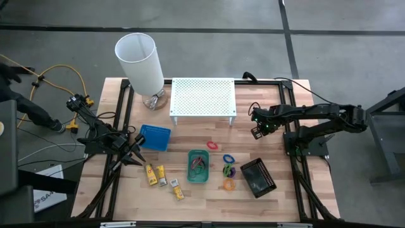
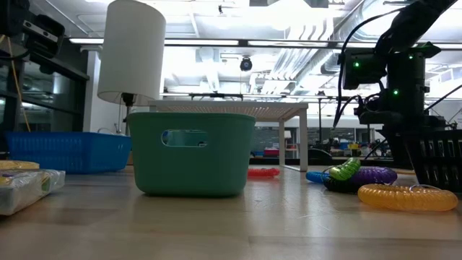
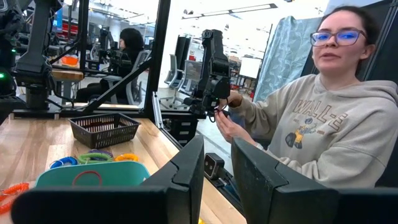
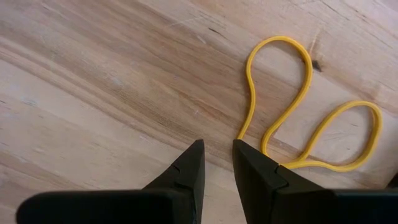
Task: Pick & Place Office Desk Supplies
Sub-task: Put the yellow rubber band into the green bin
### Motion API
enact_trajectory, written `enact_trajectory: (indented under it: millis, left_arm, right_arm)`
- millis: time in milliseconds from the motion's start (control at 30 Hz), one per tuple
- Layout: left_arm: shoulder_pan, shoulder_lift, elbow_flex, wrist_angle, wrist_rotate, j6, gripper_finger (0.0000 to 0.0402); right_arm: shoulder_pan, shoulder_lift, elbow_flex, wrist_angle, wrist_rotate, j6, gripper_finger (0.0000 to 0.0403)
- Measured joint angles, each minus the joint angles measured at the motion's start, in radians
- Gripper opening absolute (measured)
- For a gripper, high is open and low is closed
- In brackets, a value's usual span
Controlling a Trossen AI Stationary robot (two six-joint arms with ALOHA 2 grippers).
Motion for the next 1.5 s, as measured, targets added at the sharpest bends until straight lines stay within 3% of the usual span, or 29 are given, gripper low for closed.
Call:
enact_trajectory:
  millis: [1500]
  left_arm:
    - [0.0,0.0,0.0,0.0,0.0,0.0,0.0079]
  right_arm:
    - [0.0,0.0,0.0,-0.031,0.013,0.007,0.0071]
